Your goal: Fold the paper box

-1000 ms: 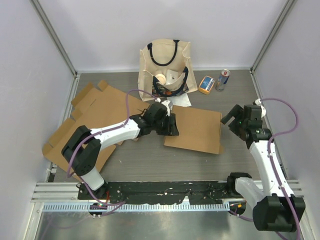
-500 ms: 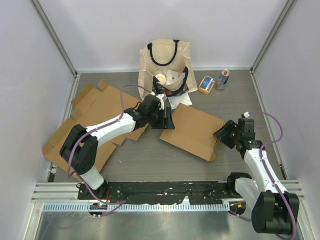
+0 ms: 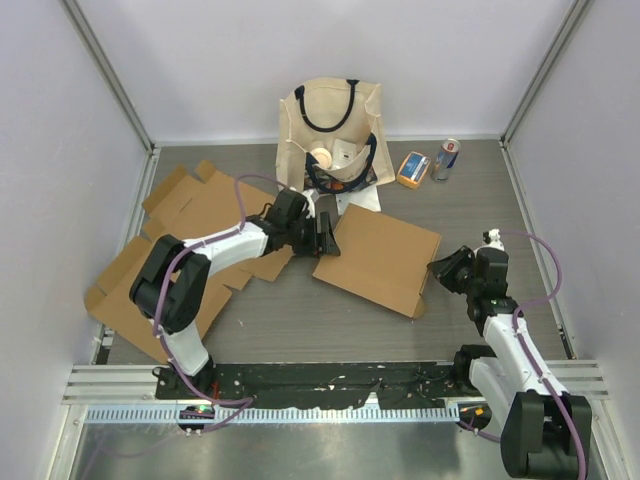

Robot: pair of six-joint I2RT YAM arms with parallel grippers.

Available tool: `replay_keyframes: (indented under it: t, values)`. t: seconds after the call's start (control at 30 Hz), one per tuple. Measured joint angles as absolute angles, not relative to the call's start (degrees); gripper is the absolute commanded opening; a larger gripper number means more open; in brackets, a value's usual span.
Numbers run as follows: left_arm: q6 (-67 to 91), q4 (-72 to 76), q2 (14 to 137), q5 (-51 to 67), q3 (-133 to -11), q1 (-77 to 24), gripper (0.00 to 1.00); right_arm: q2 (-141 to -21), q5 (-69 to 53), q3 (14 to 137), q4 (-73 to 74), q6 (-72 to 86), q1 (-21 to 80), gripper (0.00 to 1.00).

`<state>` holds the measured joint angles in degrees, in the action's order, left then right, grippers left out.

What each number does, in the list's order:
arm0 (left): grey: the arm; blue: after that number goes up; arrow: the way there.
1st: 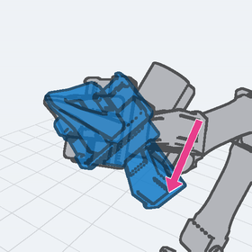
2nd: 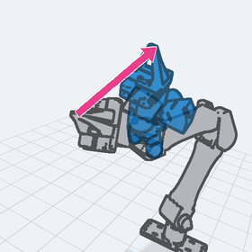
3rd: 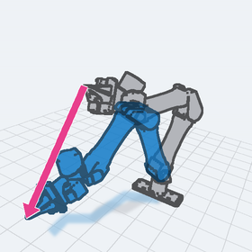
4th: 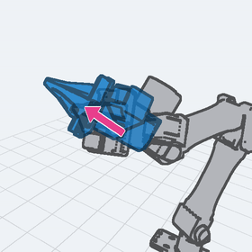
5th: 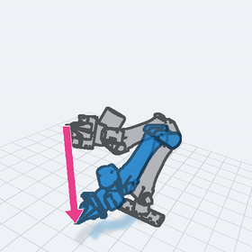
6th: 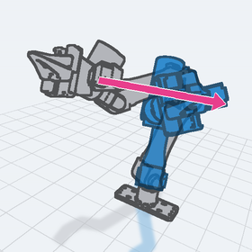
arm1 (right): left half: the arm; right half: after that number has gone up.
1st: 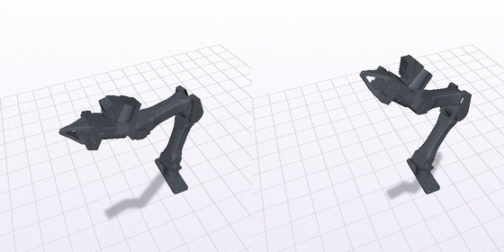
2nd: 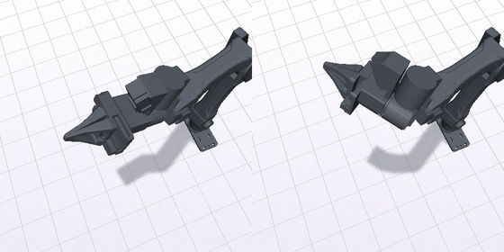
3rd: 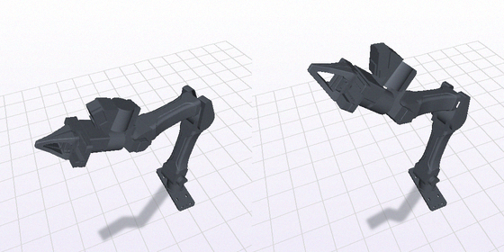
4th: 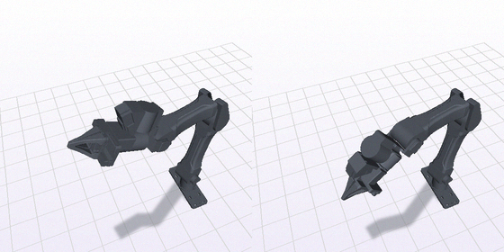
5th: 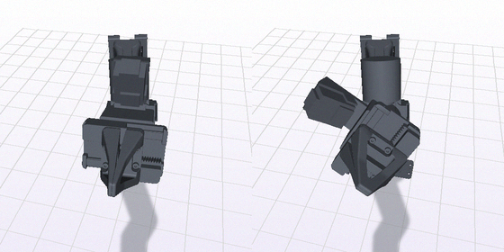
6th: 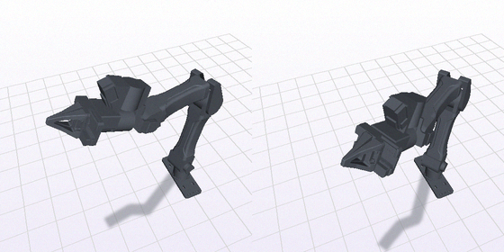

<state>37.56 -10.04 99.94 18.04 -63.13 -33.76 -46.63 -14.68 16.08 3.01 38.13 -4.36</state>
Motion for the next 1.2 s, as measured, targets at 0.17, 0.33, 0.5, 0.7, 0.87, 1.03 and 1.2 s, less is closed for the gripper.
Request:
replay_keyframes:
  t: [0.17, 0.33, 0.5, 0.7, 0.87, 1.03, 1.2]
  values:
    - [38.4, -7.0, 100.5, 19.7, -59.7, -33.8, 0.75, -48.3, -15.8, 15.9, 0.0, 37.5, -4.4, 0.10]
    - [38.7, -5.2, 100.5, 20.6, -59.4, -33.8, 0.76, -51.9, -17.5, 15.8, -4.2, 37.9, -5.1, 0.01]
    - [39.4, -4.3, 100.5, 21.6, -59.4, -33.1, 0.82, -53.5, -20.6, 15.1, -6.9, 38.9, -8.6, 0.01]
    - [40.5, -3.2, 100.8, 24.5, -59.9, -30.9, 0.85, -54.5, -26.1, 13.9, -8.8, 39.0, -14.0, 0.01]
    - [40.9, -2.2, 104.2, 27.1, -61.6, -29.8, 0.86, -57.5, -31.1, 13.9, -10.8, 39.0, -18.0, 0.01]
    - [43.6, 1.2, 106.5, 31.0, -61.6, -29.8, 0.94, -60.4, -34.7, 13.9, -13.8, 39.0, -19.1, 0.01]
    - [48.3, 7.6, 109.8, 35.3, -61.6, -29.3, 1.00, -60.8, -34.9, 13.9, -14.7, 38.9, -19.4, 0.01]
